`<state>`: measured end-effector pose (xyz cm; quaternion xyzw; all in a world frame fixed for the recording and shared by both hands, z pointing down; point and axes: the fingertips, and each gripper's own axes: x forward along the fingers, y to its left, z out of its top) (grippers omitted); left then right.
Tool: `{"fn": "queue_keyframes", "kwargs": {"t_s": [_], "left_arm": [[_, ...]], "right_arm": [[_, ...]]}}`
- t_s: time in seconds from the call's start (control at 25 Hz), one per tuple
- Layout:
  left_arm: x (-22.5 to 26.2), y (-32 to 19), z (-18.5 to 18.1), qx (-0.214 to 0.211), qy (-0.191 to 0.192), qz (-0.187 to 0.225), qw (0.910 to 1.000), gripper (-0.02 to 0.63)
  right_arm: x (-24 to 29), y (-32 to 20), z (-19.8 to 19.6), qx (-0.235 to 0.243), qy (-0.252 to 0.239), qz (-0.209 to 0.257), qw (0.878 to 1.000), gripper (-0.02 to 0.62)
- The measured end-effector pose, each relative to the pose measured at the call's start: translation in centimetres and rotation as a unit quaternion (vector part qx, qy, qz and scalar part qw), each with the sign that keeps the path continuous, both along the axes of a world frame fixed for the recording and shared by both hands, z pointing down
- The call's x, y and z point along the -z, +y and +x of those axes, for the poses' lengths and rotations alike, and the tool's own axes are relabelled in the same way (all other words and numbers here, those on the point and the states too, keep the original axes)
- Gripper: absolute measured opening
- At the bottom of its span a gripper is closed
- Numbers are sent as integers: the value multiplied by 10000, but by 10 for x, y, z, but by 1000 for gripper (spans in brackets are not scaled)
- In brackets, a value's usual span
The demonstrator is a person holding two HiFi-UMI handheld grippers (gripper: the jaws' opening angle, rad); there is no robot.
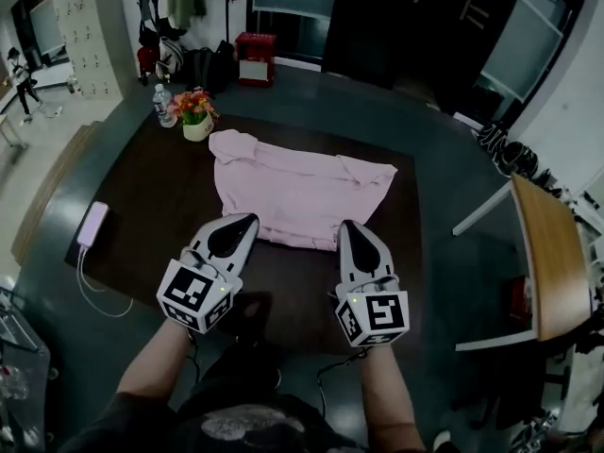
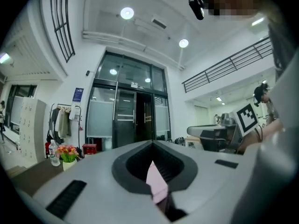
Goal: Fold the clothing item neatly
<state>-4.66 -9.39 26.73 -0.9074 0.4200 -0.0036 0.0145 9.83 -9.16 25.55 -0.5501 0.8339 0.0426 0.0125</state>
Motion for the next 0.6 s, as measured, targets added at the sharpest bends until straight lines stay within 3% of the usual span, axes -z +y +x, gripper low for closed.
{"fn": "queue_keyframes", "kwargs": {"t_s": [0.16, 0.28, 0.6], "left_arm": [[-16, 56, 21, -194, -108, -253, 9994, 11], [-28, 74, 31, -245, 49, -491, 9985, 11], [-53, 138, 11, -412, 300, -834, 9952, 11]], "right_arm": [[-17, 53, -8, -24, -94, -280, 9996, -8], [-30, 79, -13, 22, -195, -352, 9992, -8], [-59, 140, -42, -207, -247, -659, 9973, -8]]}}
